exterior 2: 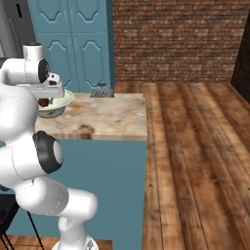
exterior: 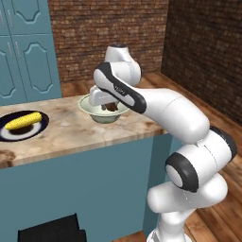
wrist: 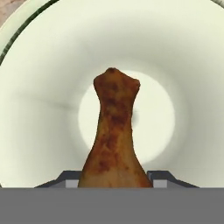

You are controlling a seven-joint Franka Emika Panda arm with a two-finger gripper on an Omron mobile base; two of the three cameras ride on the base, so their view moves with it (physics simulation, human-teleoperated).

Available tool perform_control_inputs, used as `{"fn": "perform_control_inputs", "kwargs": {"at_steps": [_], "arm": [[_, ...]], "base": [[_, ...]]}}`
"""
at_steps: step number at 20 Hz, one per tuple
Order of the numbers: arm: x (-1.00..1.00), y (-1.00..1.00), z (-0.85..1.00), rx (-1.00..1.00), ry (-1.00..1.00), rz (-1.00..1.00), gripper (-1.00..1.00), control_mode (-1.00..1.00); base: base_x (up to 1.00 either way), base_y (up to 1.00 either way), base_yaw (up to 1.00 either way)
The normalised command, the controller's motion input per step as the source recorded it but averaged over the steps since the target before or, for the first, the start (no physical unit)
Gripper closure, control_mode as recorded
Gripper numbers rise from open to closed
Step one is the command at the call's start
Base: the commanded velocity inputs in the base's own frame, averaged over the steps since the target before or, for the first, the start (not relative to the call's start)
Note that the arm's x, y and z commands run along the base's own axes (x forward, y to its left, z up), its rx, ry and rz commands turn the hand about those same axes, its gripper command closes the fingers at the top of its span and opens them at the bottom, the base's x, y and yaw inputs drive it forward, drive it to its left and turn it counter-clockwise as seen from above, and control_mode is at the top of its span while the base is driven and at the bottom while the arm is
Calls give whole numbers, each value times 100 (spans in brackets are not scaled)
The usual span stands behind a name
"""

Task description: Pick the chicken drumstick and corn from their plates and place them in the bowl. Then put the bowl in the fridge.

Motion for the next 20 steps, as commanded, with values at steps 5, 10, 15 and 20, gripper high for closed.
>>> {"fn": "perform_control_inputs", "kwargs": {"at_steps": [5,10,15,20], "arm": [[6,1,-11,-3,0,0,100,-100],[7,5,-9,-1,0,0,100,-100],[6,8,-5,0,0,0,100,-100],[5,7,-2,0,0,0,-100,-100]], "base": [[0,0,0],[0,0,0],[0,0,0],[0,0,0]]}}
